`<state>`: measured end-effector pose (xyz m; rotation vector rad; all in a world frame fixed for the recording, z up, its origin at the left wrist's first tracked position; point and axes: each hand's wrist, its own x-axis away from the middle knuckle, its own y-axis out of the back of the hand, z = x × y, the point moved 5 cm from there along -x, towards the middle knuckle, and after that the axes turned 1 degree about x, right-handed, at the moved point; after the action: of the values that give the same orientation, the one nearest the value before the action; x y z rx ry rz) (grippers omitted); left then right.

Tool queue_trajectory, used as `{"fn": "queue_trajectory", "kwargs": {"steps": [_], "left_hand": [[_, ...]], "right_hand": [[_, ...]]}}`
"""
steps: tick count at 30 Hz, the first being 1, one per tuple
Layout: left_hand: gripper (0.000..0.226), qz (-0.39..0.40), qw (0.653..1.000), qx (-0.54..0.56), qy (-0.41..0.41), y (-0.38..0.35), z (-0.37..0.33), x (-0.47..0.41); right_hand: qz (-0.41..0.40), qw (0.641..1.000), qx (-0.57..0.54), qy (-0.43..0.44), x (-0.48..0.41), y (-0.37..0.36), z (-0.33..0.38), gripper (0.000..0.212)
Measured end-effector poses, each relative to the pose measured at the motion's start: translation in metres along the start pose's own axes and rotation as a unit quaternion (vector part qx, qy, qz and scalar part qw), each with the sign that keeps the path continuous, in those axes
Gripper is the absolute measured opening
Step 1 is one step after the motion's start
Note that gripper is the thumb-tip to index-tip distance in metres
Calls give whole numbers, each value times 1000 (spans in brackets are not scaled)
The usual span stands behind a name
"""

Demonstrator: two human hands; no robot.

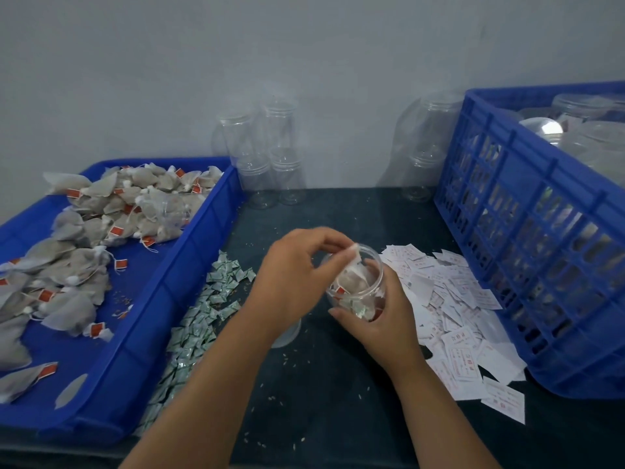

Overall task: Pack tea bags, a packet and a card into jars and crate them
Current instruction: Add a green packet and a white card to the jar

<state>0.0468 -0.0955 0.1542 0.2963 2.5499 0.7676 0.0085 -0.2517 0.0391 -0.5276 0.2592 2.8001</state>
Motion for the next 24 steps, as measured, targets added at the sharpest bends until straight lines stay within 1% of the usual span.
{"fn": "queue_trajectory", "kwargs": {"steps": [1, 3, 5, 7, 8, 10, 11, 13, 14, 15, 16, 17, 18, 19, 20, 21, 24], "left_hand": [[9, 28, 999, -45, -1, -6, 1, 0], [17, 63, 995, -77, 14, -13, 6, 0], [24, 69, 994, -83, 18, -14, 9, 0], [24, 66, 996, -55, 19, -12, 10, 1], [21, 57, 998, -19, 23, -10, 10, 1], [13, 12, 998, 58, 24, -3, 11, 3], [9, -19, 996, 82, 27, 1, 14, 4], [12, -70, 992, 91, 50, 11, 29, 9], [13, -80, 991, 72, 75, 15, 41, 12], [12, -70, 992, 23, 105, 18, 57, 16], [18, -35, 988, -60, 136, 18, 75, 21], [35, 23, 972, -162, 170, 15, 92, 29], [54, 87, 943, -251, 202, 10, 109, 39], [69, 133, 914, -309, 225, 6, 122, 49], [78, 155, 897, -340, 237, 2, 131, 58], [81, 150, 894, -347, 239, -1, 135, 64], [77, 71, 915, -335, 215, 2, 133, 68]], "right_hand": [[6, 1000, -4, 3, 1, -1, 0, 81], [14, 1000, -8, 5, 1, -2, -1, 83], [20, 1000, -8, 3, 1, -4, -3, 86], [18, 1000, -1, 5, 0, -4, -3, 84], [16, 1000, 5, 6, 0, -4, -2, 82], [11, 1000, 13, 8, 1, -3, -1, 81], [9, 1000, 15, 10, 1, -3, 0, 80], [11, 1000, 18, 9, 2, -3, 0, 80], [13, 1000, 19, 7, 2, -3, 0, 80], [15, 1000, 18, 6, 2, -3, 0, 80], [19, 1000, 17, 4, 3, -4, 0, 80], [22, 1000, 16, 1, 3, -4, 0, 80], [26, 1000, 15, 0, 3, -4, 0, 80], [28, 999, 16, 0, 2, -5, 0, 79], [31, 999, 18, -1, 2, -5, 0, 79], [34, 999, 20, -1, 2, -5, 0, 79], [36, 999, 23, -2, 2, -7, 0, 79]]}}
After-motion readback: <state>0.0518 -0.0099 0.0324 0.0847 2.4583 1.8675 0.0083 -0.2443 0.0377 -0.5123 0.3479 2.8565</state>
